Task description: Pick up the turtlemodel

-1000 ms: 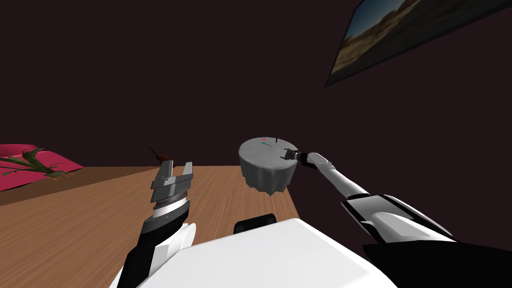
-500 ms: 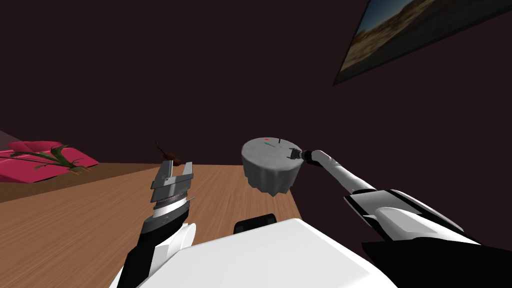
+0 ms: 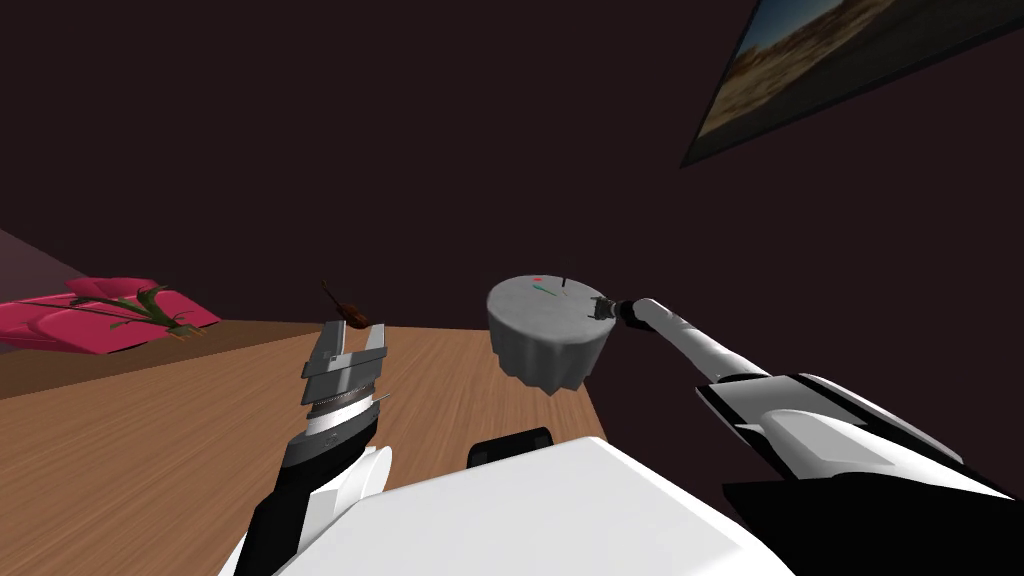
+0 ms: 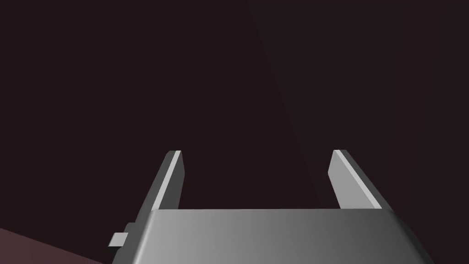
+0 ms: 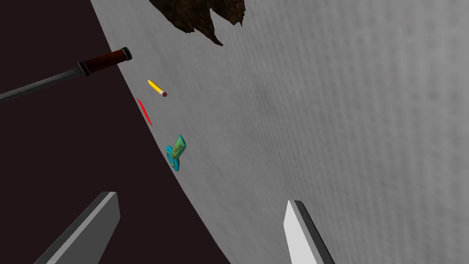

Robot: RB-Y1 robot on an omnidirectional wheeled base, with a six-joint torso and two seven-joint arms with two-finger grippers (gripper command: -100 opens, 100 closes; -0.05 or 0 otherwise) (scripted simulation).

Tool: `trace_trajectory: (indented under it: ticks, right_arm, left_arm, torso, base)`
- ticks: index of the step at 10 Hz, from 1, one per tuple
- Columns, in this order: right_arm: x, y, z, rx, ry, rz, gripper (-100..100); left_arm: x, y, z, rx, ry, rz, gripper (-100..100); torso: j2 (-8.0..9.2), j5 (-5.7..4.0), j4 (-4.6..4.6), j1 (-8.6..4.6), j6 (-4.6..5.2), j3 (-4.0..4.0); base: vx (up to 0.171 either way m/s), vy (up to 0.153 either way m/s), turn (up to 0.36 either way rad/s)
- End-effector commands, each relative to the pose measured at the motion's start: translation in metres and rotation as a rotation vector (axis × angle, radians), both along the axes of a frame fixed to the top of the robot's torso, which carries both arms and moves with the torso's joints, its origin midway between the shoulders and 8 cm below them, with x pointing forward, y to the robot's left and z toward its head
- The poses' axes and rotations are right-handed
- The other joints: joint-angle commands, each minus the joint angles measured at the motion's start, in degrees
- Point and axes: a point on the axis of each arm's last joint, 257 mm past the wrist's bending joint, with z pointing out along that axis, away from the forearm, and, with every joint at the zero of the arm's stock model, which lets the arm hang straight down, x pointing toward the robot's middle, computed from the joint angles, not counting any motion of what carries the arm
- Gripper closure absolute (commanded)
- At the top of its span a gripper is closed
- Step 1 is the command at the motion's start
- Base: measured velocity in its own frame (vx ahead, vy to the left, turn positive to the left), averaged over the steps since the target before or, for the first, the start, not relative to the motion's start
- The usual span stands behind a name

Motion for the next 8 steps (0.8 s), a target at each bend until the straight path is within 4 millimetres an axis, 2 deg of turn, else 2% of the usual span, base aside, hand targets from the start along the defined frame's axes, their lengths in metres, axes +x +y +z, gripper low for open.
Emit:
trace_trajectory:
  ticks: [1,2,4,5,6,7,8]
  right_arm:
    - [-0.009,-0.035,0.009,-0.088,0.026,-0.032,-100]
    - [-0.013,-0.044,0.002,-0.093,0.043,-0.05,-100]
    - [-0.013,-0.044,0.002,-0.093,0.043,-0.05,-100]
    - [-0.024,-0.072,0.006,-0.165,0.073,-0.079,-100]
    - [-0.026,-0.075,0.003,-0.162,0.078,-0.087,-100]
    - [-0.039,-0.102,0.004,-0.215,0.111,-0.121,-100]
    - [-0.04,-0.103,0.004,-0.222,0.115,-0.122,-100]
  left_arm:
    - [0.0,0.0,0.0,0.0,0.0,0.0,0]
    - [0.0,0.0,0.0,0.0,0.0,0.0,0]
    - [0.0,0.0,0.0,0.0,0.0,0.0,0]
    - [0.0,0.0,0.0,0.0,0.0,0.0,0]
    - [0.0,0.0,0.0,0.0,0.0,0.0,0]
    - [0.0,0.0,0.0,0.0,0.0,0.0,0]
    - [0.0,0.0,0.0,0.0,0.0,0.0,0]
  torso:
    - [0.0,0.0,0.0,0.0,0.0,0.0]
    - [-0.02,0.02,0.0,0.01,-0.02,-0.01]
    - [0.04,-0.01,0.01,-0.04,0.02,0.02]
    - [0.07,-0.02,0.01,-0.05,0.01,0.04]
    - [0.04,0.0,0.01,-0.03,-0.01,0.03]
    - [0.02,-0.01,0.0,-0.03,0.0,0.01]
    - [0.0,0.0,0.0,-0.03,0.0,0.0]
  base:
    - [0.021,0.018,0.087]
    - [0.022,0.014,0.06]
    - [0.005,0.005,-0.012]
    - [0.011,0.011,0.093]
    - [0.018,0.008,0.049]
    - [0.025,0.011,0.09]
    - [0.023,0.005,0.037]
